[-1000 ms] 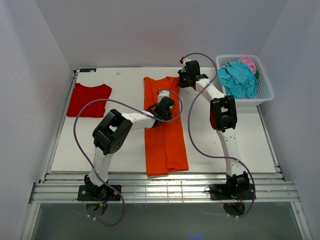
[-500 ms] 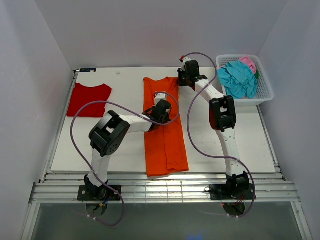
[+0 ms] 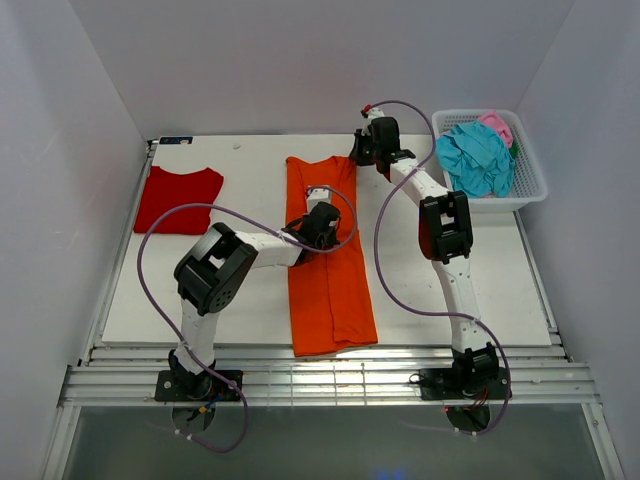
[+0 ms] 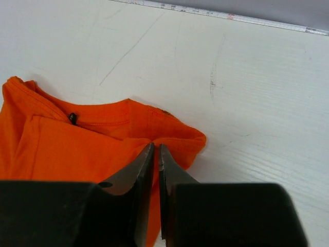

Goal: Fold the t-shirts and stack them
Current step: Rotate the tshirt 90 degrees

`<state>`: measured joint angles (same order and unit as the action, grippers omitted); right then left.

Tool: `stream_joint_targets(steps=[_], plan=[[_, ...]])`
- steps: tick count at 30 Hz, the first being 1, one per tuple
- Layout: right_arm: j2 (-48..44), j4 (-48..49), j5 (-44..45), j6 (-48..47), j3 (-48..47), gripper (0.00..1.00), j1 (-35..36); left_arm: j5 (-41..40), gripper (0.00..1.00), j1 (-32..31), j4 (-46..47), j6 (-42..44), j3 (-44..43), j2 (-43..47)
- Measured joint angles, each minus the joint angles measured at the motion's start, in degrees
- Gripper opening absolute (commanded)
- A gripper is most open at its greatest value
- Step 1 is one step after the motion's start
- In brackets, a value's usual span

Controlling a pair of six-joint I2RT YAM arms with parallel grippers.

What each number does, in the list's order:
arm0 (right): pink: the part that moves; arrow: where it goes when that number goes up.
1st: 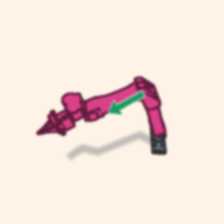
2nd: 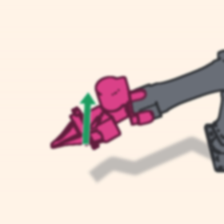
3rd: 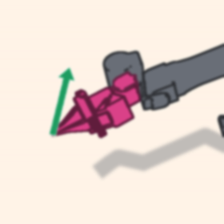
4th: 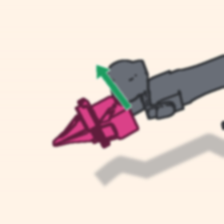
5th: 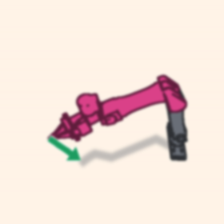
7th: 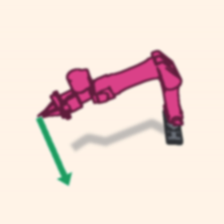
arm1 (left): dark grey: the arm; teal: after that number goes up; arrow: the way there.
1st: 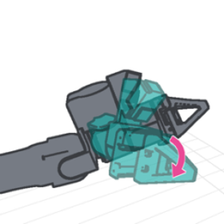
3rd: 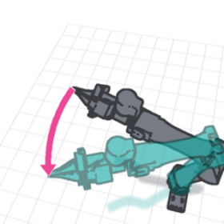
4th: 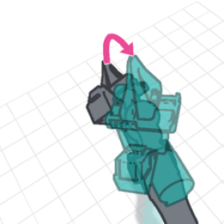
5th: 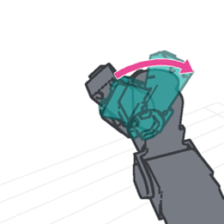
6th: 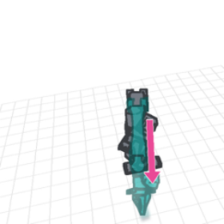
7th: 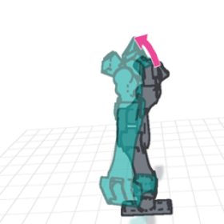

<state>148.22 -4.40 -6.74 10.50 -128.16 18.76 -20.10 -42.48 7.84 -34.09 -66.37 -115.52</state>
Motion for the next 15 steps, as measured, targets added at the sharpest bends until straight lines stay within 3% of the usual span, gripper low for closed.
stream_joint_targets(steps=[15], plan=[[4.8, 2.3, -2.4, 3.8, -1.2, 0.15, 0.1, 0.0, 0.00, 0.0, 0.0, 0.0, 0.0, 0.0]])
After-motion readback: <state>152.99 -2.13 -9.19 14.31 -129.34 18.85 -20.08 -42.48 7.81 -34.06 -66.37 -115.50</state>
